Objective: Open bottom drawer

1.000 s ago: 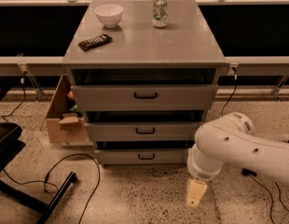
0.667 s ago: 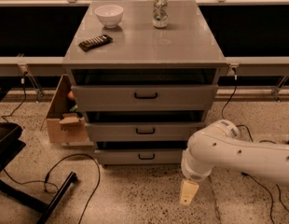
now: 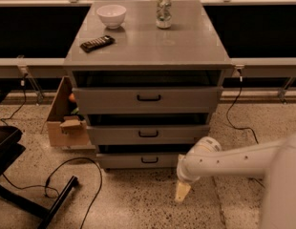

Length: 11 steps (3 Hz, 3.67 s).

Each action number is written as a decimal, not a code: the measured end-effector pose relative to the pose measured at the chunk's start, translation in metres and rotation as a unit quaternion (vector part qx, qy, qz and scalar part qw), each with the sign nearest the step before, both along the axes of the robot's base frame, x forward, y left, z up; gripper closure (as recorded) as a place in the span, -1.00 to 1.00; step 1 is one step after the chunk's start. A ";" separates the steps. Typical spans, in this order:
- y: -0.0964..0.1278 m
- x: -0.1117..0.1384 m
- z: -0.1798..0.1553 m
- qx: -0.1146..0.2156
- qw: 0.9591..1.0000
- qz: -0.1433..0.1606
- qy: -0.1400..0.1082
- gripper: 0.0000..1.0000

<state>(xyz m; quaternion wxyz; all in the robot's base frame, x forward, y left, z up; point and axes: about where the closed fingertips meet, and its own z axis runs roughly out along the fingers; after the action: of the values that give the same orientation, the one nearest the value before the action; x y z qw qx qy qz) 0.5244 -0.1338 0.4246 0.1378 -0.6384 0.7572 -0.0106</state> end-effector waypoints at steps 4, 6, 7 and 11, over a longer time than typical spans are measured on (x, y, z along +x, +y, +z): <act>0.018 0.068 -0.109 -0.050 0.998 0.043 -0.003 -1.00; 0.023 0.096 -0.203 -0.054 0.997 0.050 0.009 -1.00; 0.021 0.125 -0.217 -0.072 0.995 0.065 -0.005 -1.00; 0.007 0.182 -0.225 -0.107 0.991 0.074 -0.003 -1.00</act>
Offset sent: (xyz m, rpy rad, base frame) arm 0.1099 0.0092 -0.1037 -0.1819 -0.0834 0.1094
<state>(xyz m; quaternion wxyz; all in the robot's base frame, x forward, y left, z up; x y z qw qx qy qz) 0.7067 -0.1272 0.1998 0.0714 -0.7039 0.7017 -0.0838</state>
